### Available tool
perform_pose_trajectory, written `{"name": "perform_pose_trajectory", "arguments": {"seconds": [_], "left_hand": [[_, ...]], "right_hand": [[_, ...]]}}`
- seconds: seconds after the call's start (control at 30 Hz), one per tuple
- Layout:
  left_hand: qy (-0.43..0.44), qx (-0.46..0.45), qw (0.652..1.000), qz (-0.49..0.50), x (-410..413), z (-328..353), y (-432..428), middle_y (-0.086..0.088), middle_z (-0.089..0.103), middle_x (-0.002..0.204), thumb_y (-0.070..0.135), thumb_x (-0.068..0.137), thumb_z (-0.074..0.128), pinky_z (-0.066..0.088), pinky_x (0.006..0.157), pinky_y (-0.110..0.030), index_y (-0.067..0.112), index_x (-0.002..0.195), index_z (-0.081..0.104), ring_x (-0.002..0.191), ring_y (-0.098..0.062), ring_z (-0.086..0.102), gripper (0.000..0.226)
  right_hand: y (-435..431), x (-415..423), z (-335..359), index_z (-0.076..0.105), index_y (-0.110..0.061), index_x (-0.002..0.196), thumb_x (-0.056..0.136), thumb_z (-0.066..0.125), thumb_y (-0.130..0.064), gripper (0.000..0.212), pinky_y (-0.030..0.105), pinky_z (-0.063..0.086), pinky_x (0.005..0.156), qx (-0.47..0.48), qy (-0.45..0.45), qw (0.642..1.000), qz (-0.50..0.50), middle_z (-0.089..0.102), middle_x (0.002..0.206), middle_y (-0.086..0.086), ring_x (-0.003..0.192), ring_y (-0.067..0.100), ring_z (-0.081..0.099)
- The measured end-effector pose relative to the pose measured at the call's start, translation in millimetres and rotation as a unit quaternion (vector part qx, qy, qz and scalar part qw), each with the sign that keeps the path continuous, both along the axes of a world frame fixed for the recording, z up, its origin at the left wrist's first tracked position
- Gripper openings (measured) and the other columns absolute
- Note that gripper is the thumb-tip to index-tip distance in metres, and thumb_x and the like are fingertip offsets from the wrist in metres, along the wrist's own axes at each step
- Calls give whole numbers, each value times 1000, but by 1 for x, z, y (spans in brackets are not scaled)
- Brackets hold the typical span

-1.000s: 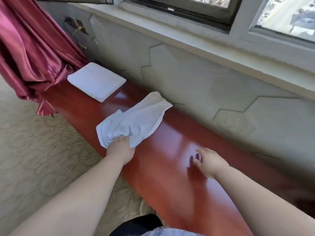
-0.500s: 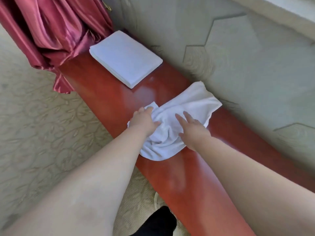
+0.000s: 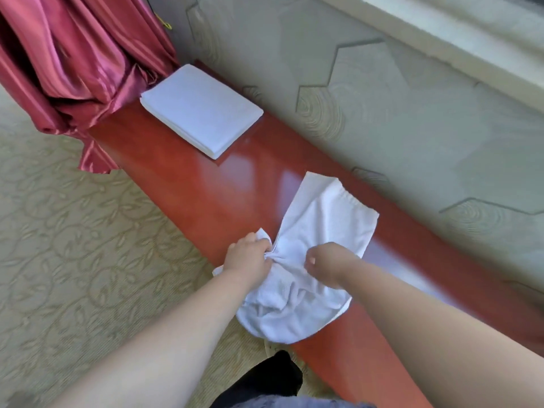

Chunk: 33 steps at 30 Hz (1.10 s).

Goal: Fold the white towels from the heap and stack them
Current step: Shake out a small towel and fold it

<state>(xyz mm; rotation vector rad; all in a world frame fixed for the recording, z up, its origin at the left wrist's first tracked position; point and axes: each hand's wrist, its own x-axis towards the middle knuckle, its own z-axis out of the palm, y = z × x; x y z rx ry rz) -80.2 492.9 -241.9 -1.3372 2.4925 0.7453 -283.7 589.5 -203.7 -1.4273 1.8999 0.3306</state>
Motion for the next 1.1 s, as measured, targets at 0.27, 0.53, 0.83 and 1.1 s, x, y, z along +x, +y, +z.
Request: {"name": "perform_pose_trajectory", "arguments": {"seconds": [0.27, 0.53, 0.83, 1.1], "left_hand": [[95, 16, 992, -85, -18, 6, 29, 2, 56, 100, -2, 85, 55, 39, 73, -36, 21, 97, 53, 89, -28, 55, 26], [40, 49, 998, -4, -15, 23, 20, 10, 62, 79, 48, 95, 65, 38, 67, -33, 34, 98, 60, 85, -18, 61, 15], [97, -47, 991, -75, -99, 94, 23, -1, 68, 80, 38, 95, 59, 48, 72, -39, 22, 84, 56, 85, -35, 63, 20], [112, -85, 987, -79, -148, 151, 69, -7, 65, 89, 31, 100, 48, 44, 73, -41, 17, 80, 52, 92, -37, 60, 25]], "right_hand": [[-21, -3, -7, 29, -37, 158, 91, 50, -5, 77, 48, 6, 128, -126, 93, 973, 168, 9, 170, -7, 158, 30, 0], [43, -54, 19, 76, -27, 101, 86, 49, -40, 33, 37, 15, 125, -146, 138, 977, 70, 68, 118, -9, 148, 22, 30], [198, -143, 98, 48, -23, 89, 90, 46, -35, 13, 35, 37, 91, -99, 245, 955, -134, 47, 68, -7, 74, 25, 48], [330, -166, 132, 61, -12, 70, 87, 66, -62, 53, 32, 31, 59, -167, 44, 875, -452, 53, 59, -6, 61, 20, 51]]}}
